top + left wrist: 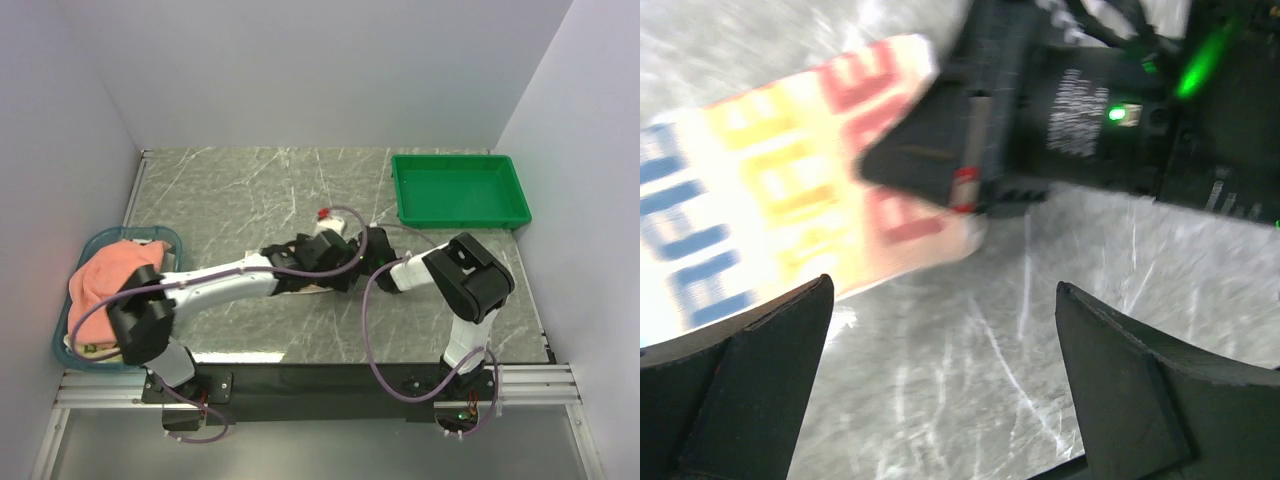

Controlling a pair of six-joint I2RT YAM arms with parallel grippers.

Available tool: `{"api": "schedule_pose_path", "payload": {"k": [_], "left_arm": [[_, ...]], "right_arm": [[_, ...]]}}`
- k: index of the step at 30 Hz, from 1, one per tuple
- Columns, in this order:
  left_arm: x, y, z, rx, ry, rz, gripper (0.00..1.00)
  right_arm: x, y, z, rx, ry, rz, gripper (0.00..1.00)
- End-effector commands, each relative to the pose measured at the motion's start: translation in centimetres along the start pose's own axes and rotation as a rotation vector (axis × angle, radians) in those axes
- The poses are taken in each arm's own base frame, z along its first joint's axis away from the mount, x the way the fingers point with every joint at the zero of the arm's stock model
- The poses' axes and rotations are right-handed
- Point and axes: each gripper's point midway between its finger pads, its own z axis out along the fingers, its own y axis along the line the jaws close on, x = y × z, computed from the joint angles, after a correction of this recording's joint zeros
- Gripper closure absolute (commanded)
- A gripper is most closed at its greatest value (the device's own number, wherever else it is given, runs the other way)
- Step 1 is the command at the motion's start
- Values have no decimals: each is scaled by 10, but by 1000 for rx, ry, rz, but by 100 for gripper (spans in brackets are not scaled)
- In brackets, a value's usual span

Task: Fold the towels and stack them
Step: Neatly place the folded towel into the bin

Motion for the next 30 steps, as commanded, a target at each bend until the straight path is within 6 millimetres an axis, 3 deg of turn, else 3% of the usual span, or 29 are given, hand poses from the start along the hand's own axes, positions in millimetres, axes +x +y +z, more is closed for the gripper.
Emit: {"api": "schedule_pose_path", "payload": {"k": [1,5,7,8,12,17,19,20,21,23,25,30], "left_arm": [[-37,19,-29,48,-84,-117,1],[-61,64,-55,27,-143,-191,1],[-77,98,-71,-19,-199,-245,1],[-77,122,-72,-74,-203,-257,1],[-82,175,-96,-181,-288,-308,1],[-73,202,-99,-227,-283,-315,1],[-68,210,-98,-260,-268,-311,1],[-67,214,-98,-274,-266,-298,1],[-64,221,-96,-307,-266,-298,1],[-60,228,-94,-338,-273,-292,1],[-56,234,-91,-358,-290,-300,1],[-54,251,-90,-430,-307,-324,1]], "right_arm": [[-34,-1,-8,76,-47,-149,100],[-72,14,-14,163,-48,-329,100],[-96,13,-21,221,-59,-450,100],[-110,23,-27,259,-71,-490,100],[-168,24,-50,395,-102,-639,100],[-233,33,-81,474,-129,-777,100],[-247,28,-82,486,-92,-820,100],[-257,38,-89,485,-93,-833,100],[-268,26,-90,506,-79,-820,100],[-283,31,-98,510,-62,-864,100],[-296,21,-102,517,-44,-875,100],[-334,15,-127,528,-126,-834,100]]}}
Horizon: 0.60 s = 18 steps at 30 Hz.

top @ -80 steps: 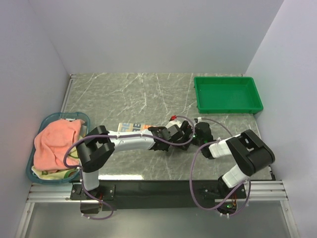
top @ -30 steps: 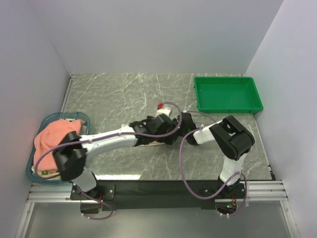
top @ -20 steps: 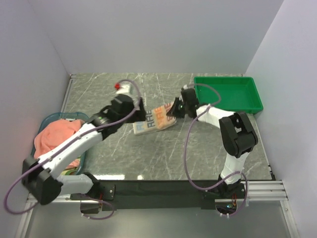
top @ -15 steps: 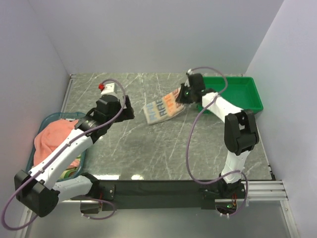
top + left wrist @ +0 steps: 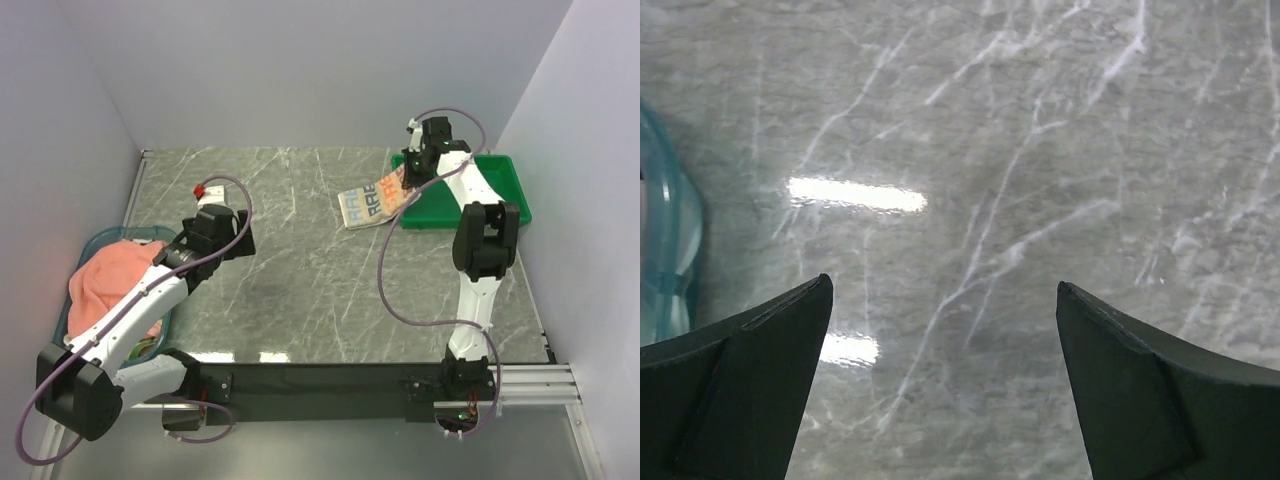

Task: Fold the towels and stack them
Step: Neatly place the folded towel into the bin

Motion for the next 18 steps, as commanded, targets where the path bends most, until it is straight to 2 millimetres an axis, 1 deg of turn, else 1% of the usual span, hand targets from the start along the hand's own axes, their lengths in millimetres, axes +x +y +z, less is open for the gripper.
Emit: {"api": "schedule_pose_path", "payload": {"k": [1,2,3,5,6,8,9,12,18], "left_arm": [[-24,8,2,-44,-87,-26,1],[-25,9,3,-44,-85,-39,1],[-25,9,4,-39,-85,-42,1],[-25,10,6,-35,-86,-54,1],[-25,12,7,-38,-87,-57,1],[-25,14,8,-46,-82,-58,1],[-24,14,10,-49,-75,-55,1],[-22,15,13,-57,-70,-52,1],[-20,16,17,-62,-57,-45,1]], "right_arm": [[-17,-29,-25,18,-47,-18,100],[-20,-29,-22,13,-62,-24,100],[-20,-45,-22,32,-68,-2,100],[-22,-61,-22,49,-79,1,100],[-19,-65,-17,47,-68,0,100],[-20,-75,-15,67,-65,-3,100],[-15,-78,-9,70,-50,-1,100],[-12,-88,-4,86,-45,-6,100],[-10,-106,-2,122,-52,-12,100]]}}
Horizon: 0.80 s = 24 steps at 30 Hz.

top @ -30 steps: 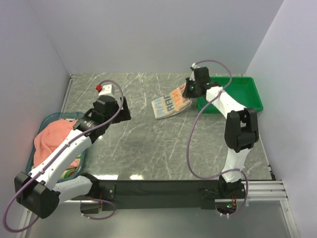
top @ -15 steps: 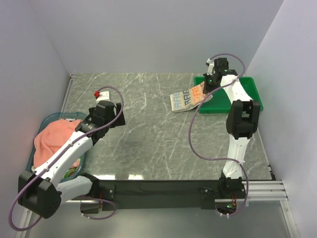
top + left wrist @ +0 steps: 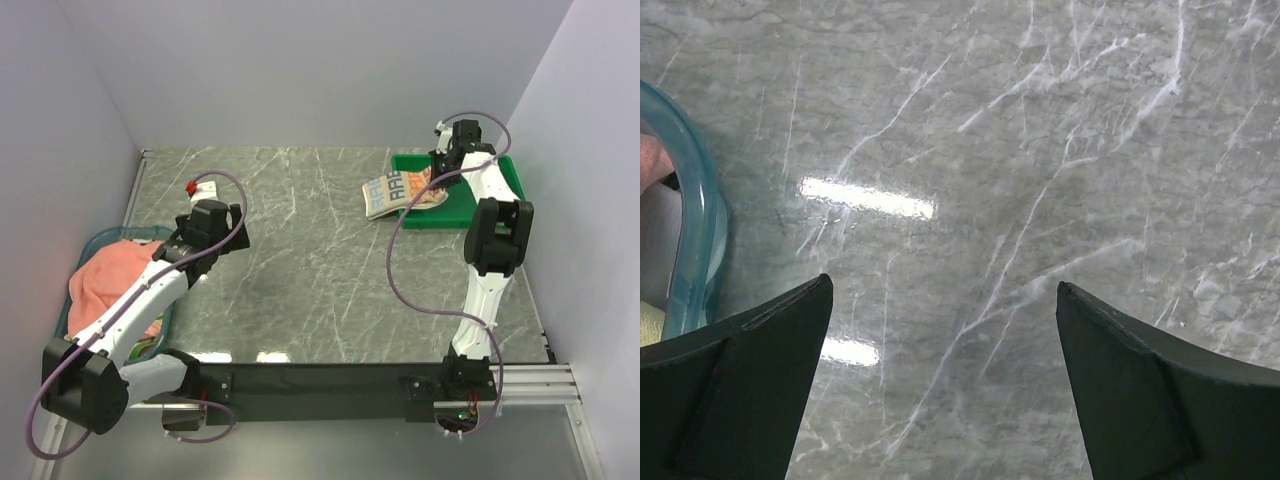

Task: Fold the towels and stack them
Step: Neatly place the folded towel into the bin

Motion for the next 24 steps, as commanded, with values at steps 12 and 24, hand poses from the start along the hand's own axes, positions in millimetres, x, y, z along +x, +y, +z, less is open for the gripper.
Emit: {"api": "schedule_pose_path", "payload": {"k": [12,24], "left_arm": [[-6,-4,7,4,-17,-5,1],[-5,-4,9,2,-14,-5,1]], "right_arm": [[-13,-47,-6,167,-29,-107,100],[-5,-63,-1,226,-19,-124,100]]}}
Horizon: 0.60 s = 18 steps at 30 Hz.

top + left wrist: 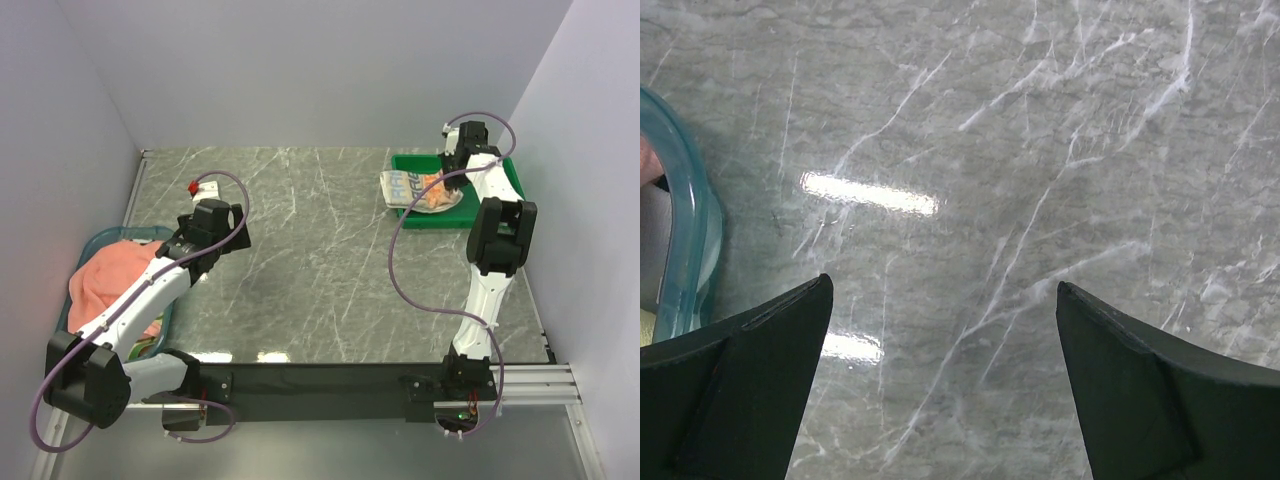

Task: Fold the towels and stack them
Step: Neatly place the folded towel into the bin

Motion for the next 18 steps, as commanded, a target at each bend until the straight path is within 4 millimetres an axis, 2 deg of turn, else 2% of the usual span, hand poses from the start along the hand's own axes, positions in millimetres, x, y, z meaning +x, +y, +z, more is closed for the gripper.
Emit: {"api": "schedule_pose_path", "payload": {"k": [1,10,18], "left_arm": [[-9,-3,1,10,-28,-11,1],[-7,-3,4,7,-22,-7,1],[-6,-4,5,8,-15,-6,1]], "right_arm": [[-3,-14,3,53,-23,-29,100],[7,-24,6,108,12,-51,100],[7,-29,3,139,18,-58,100]]}}
